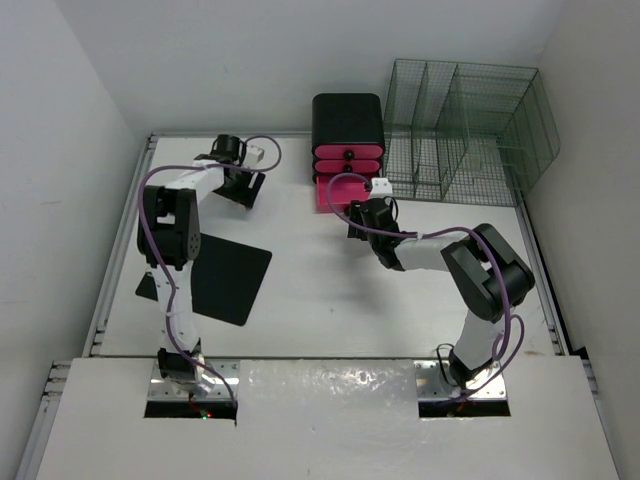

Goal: Organize the desk

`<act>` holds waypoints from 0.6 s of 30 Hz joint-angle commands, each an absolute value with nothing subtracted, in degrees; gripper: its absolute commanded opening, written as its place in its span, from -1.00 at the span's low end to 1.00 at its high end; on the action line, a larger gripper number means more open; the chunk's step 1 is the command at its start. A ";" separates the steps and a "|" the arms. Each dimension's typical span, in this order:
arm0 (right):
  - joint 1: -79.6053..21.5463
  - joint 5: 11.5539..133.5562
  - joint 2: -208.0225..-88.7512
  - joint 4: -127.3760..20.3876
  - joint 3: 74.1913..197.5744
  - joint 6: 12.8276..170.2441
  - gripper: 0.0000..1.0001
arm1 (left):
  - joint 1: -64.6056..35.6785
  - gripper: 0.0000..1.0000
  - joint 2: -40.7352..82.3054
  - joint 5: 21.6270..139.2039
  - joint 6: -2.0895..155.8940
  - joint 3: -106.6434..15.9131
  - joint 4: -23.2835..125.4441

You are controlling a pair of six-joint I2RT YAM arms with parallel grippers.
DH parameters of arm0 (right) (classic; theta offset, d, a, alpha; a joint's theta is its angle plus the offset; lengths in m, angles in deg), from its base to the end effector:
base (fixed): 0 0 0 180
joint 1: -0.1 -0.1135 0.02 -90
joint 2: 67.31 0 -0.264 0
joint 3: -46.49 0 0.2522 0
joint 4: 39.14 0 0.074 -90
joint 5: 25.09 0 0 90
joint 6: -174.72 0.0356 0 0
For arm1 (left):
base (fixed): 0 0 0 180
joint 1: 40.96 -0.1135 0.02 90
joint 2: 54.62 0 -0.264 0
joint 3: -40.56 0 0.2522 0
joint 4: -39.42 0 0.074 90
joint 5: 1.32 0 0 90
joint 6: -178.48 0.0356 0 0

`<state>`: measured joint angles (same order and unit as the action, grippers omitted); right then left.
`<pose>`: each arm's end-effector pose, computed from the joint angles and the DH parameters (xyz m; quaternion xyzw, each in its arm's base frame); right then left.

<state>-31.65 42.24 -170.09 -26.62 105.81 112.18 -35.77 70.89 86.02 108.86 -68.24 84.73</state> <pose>0.3075 0.1741 0.1425 0.0649 0.8562 0.0901 0.5047 0.4642 -0.0438 0.1591 0.2201 0.9448 0.0096 0.2425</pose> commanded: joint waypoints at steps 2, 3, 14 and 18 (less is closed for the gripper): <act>-31.98 40.74 -168.12 -26.44 106.48 111.35 0.22 | -36.22 0.47 71.59 85.51 111.33 -71.37 83.51; -31.98 40.74 -168.20 -26.70 106.65 111.27 0.22 | -36.22 0.44 71.50 85.51 111.59 -71.46 83.51; -31.98 39.25 -165.49 -27.85 105.69 110.30 0.23 | -36.13 -0.34 68.61 83.84 110.99 -71.98 88.34; -31.90 37.59 -162.94 -27.85 104.20 110.39 0.25 | -34.82 -0.42 65.80 83.14 110.89 -72.77 90.88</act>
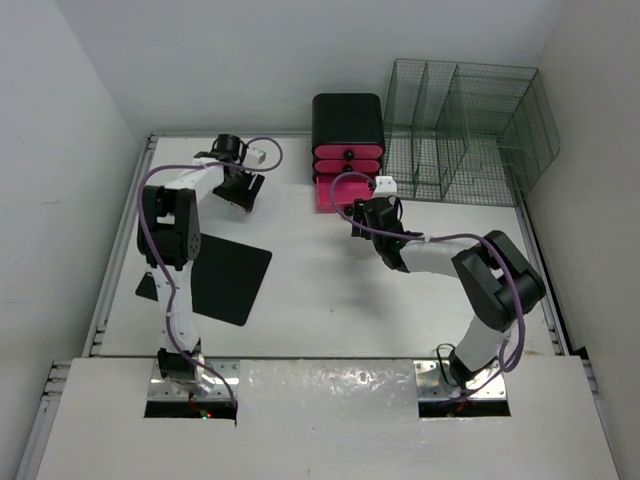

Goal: Organize the desk

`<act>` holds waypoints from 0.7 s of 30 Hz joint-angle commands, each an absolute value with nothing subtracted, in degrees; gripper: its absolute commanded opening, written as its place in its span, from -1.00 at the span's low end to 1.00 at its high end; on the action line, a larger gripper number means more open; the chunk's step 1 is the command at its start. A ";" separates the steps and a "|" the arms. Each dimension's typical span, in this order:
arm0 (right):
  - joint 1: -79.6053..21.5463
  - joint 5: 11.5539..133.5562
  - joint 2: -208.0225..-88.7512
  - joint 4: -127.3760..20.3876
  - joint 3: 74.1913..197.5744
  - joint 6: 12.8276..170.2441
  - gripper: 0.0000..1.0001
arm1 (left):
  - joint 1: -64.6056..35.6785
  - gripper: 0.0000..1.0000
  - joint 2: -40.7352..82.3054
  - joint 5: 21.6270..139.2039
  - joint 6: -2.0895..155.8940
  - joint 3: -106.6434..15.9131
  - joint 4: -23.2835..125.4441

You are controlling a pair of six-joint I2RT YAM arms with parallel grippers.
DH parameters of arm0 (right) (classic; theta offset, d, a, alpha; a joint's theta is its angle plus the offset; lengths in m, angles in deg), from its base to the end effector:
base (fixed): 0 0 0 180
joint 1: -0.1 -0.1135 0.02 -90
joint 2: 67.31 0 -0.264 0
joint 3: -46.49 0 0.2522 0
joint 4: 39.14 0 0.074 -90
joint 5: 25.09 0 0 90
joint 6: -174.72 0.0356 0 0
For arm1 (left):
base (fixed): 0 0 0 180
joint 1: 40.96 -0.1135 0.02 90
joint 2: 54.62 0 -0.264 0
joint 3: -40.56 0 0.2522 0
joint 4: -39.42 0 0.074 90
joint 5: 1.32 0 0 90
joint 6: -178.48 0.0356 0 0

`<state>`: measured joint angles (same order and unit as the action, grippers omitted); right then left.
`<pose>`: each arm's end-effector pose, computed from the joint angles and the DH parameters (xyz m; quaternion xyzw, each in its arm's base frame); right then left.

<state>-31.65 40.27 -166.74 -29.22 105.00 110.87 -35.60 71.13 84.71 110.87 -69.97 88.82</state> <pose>0.3012 0.1689 0.1540 0.0634 0.8544 0.0704 0.5109 0.4623 -0.0458 0.1626 0.2412 0.9447 -0.0009 0.2221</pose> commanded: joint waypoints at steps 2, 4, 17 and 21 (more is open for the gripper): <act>-31.81 36.44 -161.01 -28.37 103.32 110.56 0.28 | -32.54 -0.42 63.51 83.14 111.24 -72.60 92.03; -31.11 35.82 -159.34 -28.90 102.36 110.91 0.30 | -29.56 -0.42 61.23 83.31 111.42 -72.25 92.64; -23.63 36.44 -144.92 -30.93 94.71 114.34 0.36 | -9.33 -0.41 67.54 87.27 110.64 -89.37 94.68; -23.55 34.77 -142.46 -30.75 92.77 113.55 0.36 | -6.69 -0.41 72.72 91.65 108.61 -96.31 91.67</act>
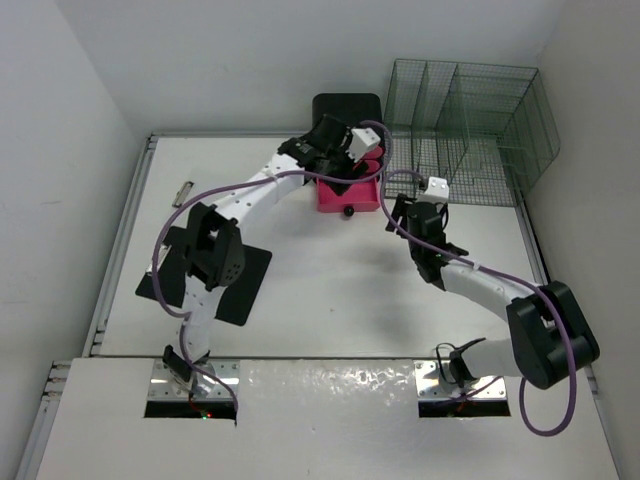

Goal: Organize the desk

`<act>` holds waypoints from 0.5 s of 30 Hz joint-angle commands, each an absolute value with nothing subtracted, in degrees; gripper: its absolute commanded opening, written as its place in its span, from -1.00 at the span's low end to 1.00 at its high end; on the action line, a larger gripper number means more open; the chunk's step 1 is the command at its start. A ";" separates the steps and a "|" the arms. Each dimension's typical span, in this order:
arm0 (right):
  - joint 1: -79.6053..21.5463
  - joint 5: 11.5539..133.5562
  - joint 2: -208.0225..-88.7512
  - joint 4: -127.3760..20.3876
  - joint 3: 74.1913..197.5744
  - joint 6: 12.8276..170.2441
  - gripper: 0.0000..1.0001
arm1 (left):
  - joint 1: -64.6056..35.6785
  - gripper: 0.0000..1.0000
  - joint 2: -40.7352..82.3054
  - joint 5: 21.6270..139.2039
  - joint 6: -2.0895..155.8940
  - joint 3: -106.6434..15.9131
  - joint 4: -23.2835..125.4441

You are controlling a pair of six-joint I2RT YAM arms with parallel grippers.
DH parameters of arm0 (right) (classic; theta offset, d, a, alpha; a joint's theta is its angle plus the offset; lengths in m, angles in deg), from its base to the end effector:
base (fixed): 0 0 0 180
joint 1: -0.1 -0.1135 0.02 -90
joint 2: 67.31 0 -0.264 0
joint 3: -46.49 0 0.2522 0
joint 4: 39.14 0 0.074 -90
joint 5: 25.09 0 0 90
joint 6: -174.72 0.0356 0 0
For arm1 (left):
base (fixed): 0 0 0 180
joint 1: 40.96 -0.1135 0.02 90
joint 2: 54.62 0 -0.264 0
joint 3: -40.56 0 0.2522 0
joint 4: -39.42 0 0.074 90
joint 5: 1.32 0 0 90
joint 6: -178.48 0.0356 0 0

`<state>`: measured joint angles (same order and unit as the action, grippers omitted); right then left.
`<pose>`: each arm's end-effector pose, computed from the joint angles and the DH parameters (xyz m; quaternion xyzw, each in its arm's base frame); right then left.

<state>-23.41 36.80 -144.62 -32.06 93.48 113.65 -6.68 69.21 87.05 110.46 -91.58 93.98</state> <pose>0.2603 0.0949 0.2021 0.1718 0.8028 0.0539 0.5684 0.4062 -0.2781 0.2901 0.4422 0.8158 -0.0530 0.3690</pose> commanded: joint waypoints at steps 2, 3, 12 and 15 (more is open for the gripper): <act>-23.46 34.42 -141.58 -31.19 92.24 113.29 0.36 | -5.28 -0.40 76.41 92.54 108.17 -100.79 92.47; -23.46 33.98 -141.40 -31.36 91.98 113.37 0.36 | -4.58 -0.41 77.99 94.11 108.00 -101.51 92.12; -23.55 33.71 -140.87 -30.66 90.66 114.16 0.36 | -4.49 -0.34 78.97 96.59 92.99 -95.19 80.61; -23.46 33.62 -141.13 -30.05 90.31 114.69 0.36 | -4.49 -0.34 80.55 97.37 89.02 -97.99 81.48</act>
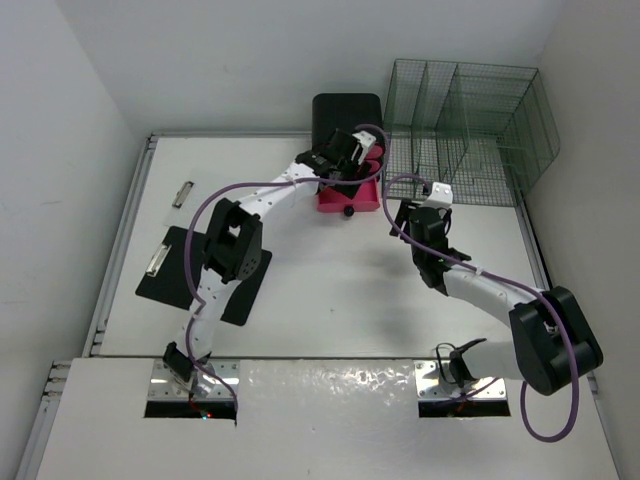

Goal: Organize the desk

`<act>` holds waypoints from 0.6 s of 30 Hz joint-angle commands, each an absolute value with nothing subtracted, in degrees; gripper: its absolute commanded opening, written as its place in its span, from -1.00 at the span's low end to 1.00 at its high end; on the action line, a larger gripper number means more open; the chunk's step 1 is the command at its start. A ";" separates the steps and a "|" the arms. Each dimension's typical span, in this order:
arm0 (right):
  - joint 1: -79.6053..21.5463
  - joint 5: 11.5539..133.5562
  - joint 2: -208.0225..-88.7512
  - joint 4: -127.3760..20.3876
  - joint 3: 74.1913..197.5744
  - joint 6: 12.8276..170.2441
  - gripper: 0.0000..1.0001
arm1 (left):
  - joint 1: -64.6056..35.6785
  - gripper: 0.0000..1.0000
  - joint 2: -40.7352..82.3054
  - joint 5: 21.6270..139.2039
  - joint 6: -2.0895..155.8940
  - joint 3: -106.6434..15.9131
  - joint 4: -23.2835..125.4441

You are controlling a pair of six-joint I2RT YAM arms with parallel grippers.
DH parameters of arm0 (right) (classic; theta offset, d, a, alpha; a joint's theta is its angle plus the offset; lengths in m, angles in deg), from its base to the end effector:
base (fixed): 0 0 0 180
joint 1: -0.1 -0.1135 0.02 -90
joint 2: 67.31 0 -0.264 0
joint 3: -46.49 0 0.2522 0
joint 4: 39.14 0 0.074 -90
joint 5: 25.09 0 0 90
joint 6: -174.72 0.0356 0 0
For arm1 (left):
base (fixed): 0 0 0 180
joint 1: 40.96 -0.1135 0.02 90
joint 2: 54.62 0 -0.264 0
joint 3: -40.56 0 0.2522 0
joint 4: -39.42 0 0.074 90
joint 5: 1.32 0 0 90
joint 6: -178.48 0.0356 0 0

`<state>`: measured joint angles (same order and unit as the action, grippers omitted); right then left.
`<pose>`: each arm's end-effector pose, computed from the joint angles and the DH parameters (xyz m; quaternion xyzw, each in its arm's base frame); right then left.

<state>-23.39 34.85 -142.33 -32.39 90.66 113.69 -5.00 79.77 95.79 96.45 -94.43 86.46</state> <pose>0.2492 0.0889 0.1964 0.1796 0.8028 0.0370 0.5674 0.4334 -0.3090 0.2256 0.3253 0.8682 -0.0337 0.3733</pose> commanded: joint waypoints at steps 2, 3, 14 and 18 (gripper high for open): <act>-23.54 34.06 -141.40 -30.14 90.39 114.69 0.36 | -4.49 -0.33 81.60 99.12 86.29 -99.23 81.57; -23.55 34.06 -141.40 -30.14 90.40 114.78 0.36 | -4.58 -0.31 81.87 100.09 84.81 -99.67 81.31; -23.55 33.80 -140.78 -30.31 90.22 114.69 0.36 | -5.89 -0.18 86.53 101.51 76.80 -98.18 81.22; -23.46 33.80 -140.87 -30.48 90.31 114.60 0.36 | -6.42 -0.07 87.23 100.72 75.73 -99.58 80.78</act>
<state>-23.39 34.83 -142.31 -32.36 90.27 113.91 -5.48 87.09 101.10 78.72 -97.73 81.65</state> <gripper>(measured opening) 0.680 0.639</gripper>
